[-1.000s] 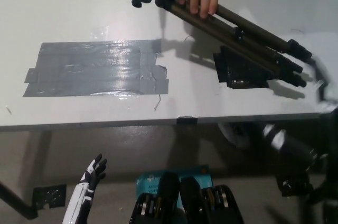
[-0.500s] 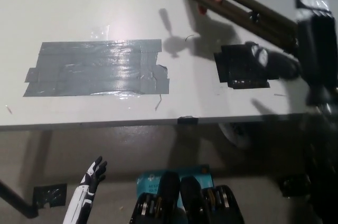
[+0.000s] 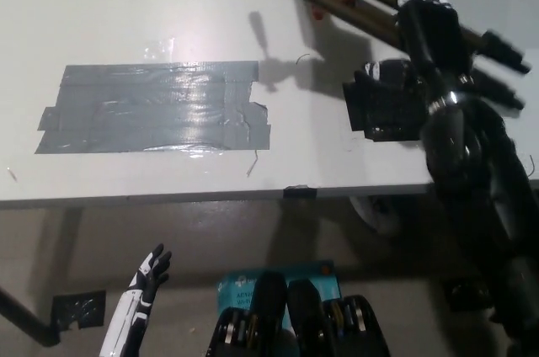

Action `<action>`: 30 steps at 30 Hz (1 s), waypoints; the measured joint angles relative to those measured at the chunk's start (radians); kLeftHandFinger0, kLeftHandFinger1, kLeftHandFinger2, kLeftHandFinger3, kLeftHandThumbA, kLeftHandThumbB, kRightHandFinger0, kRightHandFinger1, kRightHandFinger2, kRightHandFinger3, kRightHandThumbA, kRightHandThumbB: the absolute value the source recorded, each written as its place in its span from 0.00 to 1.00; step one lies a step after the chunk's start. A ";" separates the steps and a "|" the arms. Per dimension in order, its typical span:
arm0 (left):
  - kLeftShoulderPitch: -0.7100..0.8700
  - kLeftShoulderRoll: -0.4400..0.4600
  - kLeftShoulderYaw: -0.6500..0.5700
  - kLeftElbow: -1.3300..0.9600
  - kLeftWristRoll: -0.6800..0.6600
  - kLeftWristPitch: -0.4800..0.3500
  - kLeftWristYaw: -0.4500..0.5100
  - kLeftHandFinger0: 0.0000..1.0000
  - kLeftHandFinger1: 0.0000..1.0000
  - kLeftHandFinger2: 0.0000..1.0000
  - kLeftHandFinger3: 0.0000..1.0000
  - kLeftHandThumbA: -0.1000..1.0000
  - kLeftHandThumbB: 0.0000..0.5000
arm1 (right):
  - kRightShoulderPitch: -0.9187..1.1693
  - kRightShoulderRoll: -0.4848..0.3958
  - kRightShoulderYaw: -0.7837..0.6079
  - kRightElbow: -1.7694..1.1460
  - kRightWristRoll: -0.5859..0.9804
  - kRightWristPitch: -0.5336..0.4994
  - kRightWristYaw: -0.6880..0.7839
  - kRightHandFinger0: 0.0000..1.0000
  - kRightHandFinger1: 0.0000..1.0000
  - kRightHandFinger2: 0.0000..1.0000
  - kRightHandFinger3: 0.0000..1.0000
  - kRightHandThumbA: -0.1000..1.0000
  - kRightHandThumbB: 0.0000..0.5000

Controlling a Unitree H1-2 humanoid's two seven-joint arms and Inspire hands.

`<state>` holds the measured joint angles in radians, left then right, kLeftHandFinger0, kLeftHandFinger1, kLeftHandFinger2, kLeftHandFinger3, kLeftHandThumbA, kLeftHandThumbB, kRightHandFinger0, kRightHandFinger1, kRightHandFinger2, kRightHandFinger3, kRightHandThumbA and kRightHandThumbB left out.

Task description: A person hands a tripod to the robot which it grabs with its right hand and places in the middle of the table in front of it

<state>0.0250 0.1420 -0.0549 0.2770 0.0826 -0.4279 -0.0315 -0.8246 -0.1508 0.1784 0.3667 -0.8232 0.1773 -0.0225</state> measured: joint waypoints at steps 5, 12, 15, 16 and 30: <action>-0.002 0.000 0.000 0.000 0.000 0.000 0.000 1.00 1.00 1.00 1.00 1.00 0.65 | -0.077 -0.009 0.021 0.144 -0.014 0.013 -0.039 1.00 1.00 1.00 1.00 0.57 0.86; -0.001 0.000 0.000 0.000 0.000 0.003 -0.001 1.00 1.00 1.00 1.00 1.00 0.68 | -0.089 -0.011 0.022 0.255 -0.024 0.009 -0.161 0.02 0.33 0.69 0.86 0.00 0.40; -0.002 0.000 0.000 0.000 0.000 0.004 -0.001 1.00 1.00 1.00 1.00 1.00 0.69 | -0.082 -0.011 0.022 0.269 -0.024 0.005 -0.200 0.04 0.45 0.78 0.92 0.00 0.42; -0.002 0.000 0.000 0.000 0.000 0.004 -0.001 1.00 1.00 1.00 1.00 1.00 0.69 | -0.078 -0.011 0.022 0.271 -0.024 0.003 -0.216 0.03 0.45 0.79 0.92 0.00 0.43; -0.002 0.000 0.000 0.000 0.000 0.004 -0.002 1.00 1.00 1.00 1.00 1.00 0.56 | -0.038 -0.011 0.023 0.273 -0.023 -0.064 -0.396 0.00 0.49 0.89 0.87 0.00 0.49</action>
<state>0.0229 0.1420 -0.0552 0.2773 0.0824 -0.4242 -0.0335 -0.8629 -0.1616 0.2010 0.6393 -0.8462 0.1130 -0.4187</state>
